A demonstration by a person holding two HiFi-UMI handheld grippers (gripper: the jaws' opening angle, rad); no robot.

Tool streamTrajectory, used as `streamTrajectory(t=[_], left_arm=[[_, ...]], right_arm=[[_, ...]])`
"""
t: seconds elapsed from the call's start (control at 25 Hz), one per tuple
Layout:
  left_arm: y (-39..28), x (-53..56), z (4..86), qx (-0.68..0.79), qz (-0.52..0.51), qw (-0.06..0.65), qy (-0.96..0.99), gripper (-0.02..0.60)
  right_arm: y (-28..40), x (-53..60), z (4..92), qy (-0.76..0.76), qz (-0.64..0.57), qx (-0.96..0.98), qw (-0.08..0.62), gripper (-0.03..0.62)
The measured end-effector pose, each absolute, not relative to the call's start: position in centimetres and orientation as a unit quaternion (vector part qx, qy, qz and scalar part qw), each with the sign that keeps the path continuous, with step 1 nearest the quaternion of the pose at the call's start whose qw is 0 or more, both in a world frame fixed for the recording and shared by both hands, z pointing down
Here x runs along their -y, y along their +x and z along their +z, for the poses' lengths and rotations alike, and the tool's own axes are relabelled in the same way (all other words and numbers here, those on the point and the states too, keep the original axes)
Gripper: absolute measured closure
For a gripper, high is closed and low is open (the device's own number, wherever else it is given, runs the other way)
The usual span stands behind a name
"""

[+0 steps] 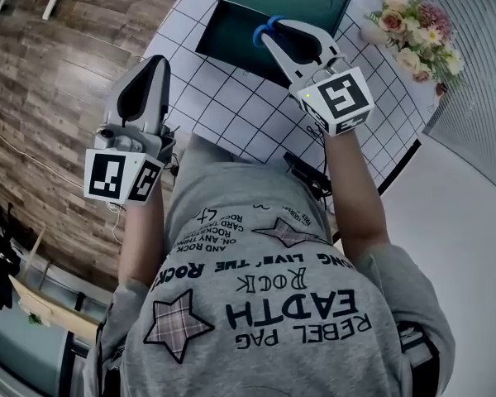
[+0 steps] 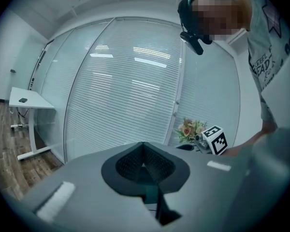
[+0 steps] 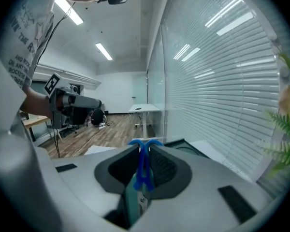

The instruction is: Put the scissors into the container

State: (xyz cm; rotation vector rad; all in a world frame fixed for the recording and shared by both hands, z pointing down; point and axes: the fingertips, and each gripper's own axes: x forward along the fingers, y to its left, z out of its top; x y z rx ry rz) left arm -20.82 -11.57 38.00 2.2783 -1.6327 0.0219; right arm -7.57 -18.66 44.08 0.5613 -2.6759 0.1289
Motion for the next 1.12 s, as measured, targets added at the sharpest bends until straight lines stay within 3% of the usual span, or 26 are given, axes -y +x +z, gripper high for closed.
streamTrajectory(t=[0.68, 1.12], left_arm=[[-21.2, 11.2, 39.6, 0.579, 0.012, 0.182, 0.795, 0.572], [-21.6, 10.8, 40.5, 0.585, 0.017, 0.194, 0.787, 0.572]], right_arm=[[-8.6, 17.8, 50.0, 0.168, 0.038, 0.947, 0.270, 0.516], [-8.2, 18.2, 54.1, 0.165, 0.057, 0.920, 0.351, 0.516]])
